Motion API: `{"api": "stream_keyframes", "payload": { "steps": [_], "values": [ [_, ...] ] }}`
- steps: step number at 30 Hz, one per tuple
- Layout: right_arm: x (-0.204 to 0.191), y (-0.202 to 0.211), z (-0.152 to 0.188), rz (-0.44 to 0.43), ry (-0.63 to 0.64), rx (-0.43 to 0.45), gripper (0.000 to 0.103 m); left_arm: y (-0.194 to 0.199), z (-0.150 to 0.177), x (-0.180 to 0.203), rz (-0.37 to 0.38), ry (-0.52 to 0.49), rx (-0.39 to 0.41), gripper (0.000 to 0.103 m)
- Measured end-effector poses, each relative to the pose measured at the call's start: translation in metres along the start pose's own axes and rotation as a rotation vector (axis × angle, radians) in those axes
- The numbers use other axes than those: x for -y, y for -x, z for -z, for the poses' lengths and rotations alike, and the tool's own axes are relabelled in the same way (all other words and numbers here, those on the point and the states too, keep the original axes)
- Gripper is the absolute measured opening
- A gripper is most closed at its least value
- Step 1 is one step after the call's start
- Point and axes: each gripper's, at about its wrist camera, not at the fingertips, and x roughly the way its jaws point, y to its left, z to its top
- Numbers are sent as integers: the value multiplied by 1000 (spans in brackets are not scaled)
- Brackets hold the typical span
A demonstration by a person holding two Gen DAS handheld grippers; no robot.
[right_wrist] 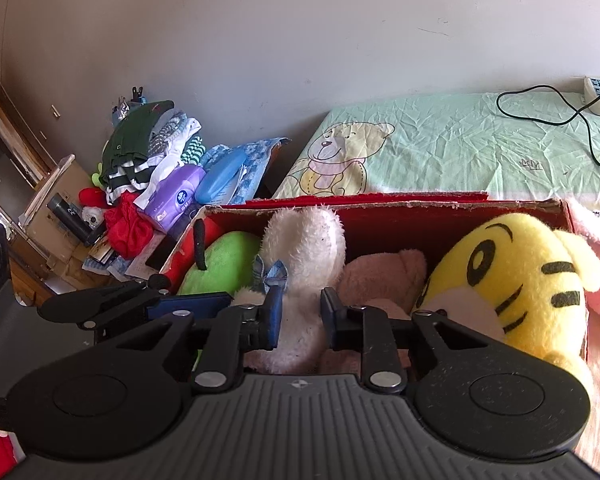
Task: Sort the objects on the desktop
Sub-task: 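Lower the white bunny into the box beside the green plush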
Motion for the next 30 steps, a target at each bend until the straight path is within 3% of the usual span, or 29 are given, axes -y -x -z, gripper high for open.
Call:
{"api": "stream_keyframes", "payload": {
  "steps": [12, 30],
  "values": [
    [14, -4, 3, -58, -90, 6, 24, -3, 0, 3, -27, -1, -9, 88],
    [19, 17, 20, 36, -74, 47, 23, -9, -3, 19, -116, -28, -35, 89]
  ]
}}
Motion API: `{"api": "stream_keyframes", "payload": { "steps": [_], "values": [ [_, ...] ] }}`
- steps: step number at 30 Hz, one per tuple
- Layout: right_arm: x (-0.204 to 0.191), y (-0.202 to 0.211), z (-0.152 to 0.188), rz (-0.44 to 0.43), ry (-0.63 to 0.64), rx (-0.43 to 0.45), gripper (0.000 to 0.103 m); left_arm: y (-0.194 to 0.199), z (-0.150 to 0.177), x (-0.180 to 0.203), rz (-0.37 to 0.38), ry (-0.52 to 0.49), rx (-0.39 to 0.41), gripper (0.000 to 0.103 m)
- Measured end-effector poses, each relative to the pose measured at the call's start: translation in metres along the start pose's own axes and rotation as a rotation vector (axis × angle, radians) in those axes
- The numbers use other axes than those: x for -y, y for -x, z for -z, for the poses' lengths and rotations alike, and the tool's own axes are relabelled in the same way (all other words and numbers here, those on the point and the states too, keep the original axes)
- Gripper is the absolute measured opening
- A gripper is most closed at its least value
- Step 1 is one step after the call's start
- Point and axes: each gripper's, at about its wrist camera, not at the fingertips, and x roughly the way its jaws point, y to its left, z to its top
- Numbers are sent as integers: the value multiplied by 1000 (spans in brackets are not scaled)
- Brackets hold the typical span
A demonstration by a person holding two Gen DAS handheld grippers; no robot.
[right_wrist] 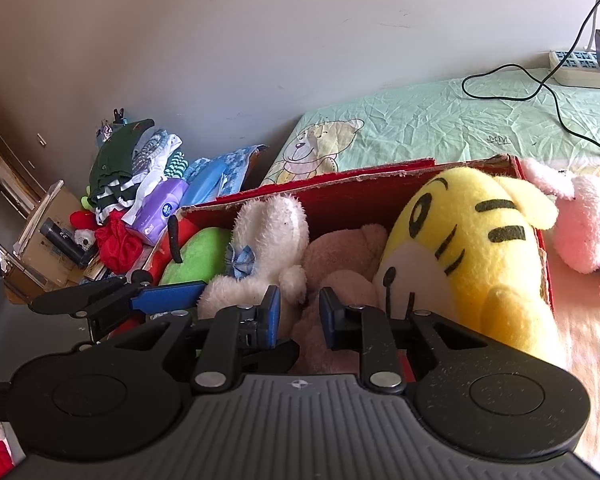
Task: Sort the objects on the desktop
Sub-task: 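Open both grippers to release the white bunny in the box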
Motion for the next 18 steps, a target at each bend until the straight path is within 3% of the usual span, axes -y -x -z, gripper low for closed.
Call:
{"api": "stream_keyframes", "payload": {
  "steps": [10, 18],
  "values": [
    [-4, 7, 4, 31, 12, 22, 24, -3, 0, 3, -32, 3, -13, 89],
    [8, 11, 2, -18, -33, 5, 24, -6, -2, 9, -89, 20, -28, 89]
  ]
}}
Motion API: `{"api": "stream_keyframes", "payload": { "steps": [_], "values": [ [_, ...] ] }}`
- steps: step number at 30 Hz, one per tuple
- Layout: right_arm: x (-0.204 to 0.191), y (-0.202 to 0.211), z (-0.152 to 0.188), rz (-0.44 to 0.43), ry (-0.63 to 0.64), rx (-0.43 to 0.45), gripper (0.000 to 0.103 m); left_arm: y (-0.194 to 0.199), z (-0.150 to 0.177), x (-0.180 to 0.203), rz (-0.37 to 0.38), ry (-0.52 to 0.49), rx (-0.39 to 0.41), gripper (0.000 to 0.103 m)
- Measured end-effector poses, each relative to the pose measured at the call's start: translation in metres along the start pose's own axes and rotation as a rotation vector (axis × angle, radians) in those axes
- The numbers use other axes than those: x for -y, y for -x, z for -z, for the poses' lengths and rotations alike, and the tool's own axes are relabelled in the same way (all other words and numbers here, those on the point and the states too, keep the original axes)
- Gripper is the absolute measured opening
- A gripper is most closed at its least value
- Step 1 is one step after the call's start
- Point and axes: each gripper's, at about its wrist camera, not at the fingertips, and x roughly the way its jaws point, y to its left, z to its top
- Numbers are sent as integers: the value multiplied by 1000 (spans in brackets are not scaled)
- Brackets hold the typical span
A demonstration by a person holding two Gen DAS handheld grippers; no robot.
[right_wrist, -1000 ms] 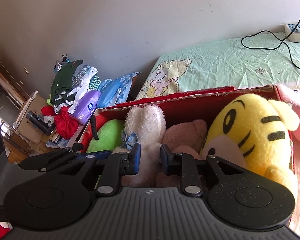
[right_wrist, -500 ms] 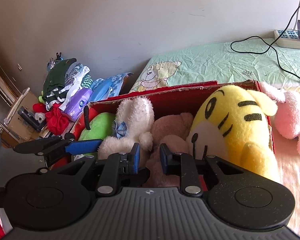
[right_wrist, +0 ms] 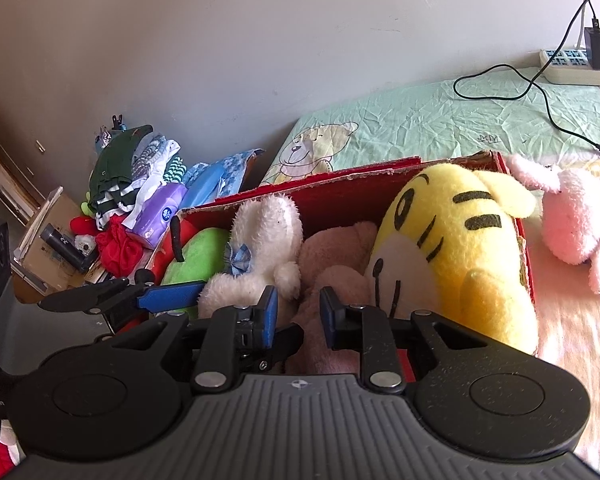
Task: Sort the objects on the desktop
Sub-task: 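Open both grippers to release the white bunny in the box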
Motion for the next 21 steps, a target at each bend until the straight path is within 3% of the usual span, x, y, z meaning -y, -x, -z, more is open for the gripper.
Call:
{"api": "stream_keyframes", "payload": {
  "steps": [21],
  "values": [
    [28, 19, -4, -194, 51, -69, 24, 5, 1, 36, -195, 100, -38, 89]
  ]
}}
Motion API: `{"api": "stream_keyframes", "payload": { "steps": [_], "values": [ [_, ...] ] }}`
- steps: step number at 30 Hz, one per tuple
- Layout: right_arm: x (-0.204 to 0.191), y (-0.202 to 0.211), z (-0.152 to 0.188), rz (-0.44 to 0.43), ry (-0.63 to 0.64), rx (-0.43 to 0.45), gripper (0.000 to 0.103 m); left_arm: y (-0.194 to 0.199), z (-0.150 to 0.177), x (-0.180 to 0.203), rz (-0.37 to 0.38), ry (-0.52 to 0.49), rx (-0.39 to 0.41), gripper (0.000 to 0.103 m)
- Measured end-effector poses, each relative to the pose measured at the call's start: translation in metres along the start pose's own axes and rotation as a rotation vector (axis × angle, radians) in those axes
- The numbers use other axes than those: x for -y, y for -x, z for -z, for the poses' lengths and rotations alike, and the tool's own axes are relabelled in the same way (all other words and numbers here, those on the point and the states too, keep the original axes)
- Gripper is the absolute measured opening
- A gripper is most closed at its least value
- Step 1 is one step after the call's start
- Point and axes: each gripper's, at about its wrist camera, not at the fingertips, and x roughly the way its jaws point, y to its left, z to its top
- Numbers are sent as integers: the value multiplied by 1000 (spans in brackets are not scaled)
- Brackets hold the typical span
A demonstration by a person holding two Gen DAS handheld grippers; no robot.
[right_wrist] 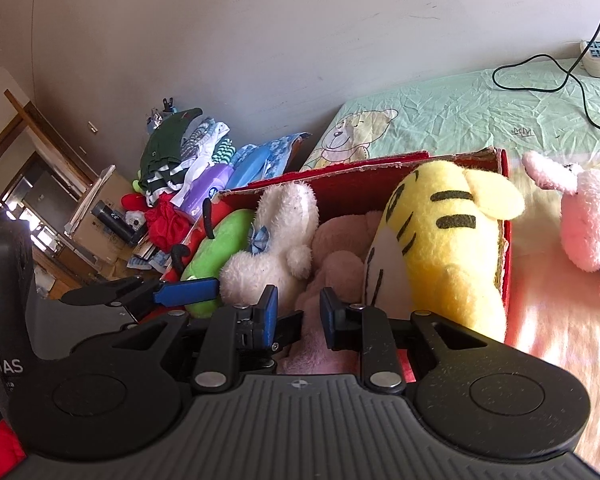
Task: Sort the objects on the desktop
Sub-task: 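Open both grippers to release the white bunny in the box, then withdraw both grippers from the box and move toward the plaid-eared bunny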
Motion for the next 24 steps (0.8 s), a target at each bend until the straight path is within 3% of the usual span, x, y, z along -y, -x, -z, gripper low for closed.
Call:
{"api": "stream_keyframes", "payload": {
  "steps": [13, 24],
  "values": [
    [21, 13, 3, -162, 1, -21, 23, 10, 7, 25, -154, 74, -29, 89],
    [32, 18, 4, -226, 9, -50, 18, 10, 11, 39, -257, 107, -52, 89]
  ]
}}
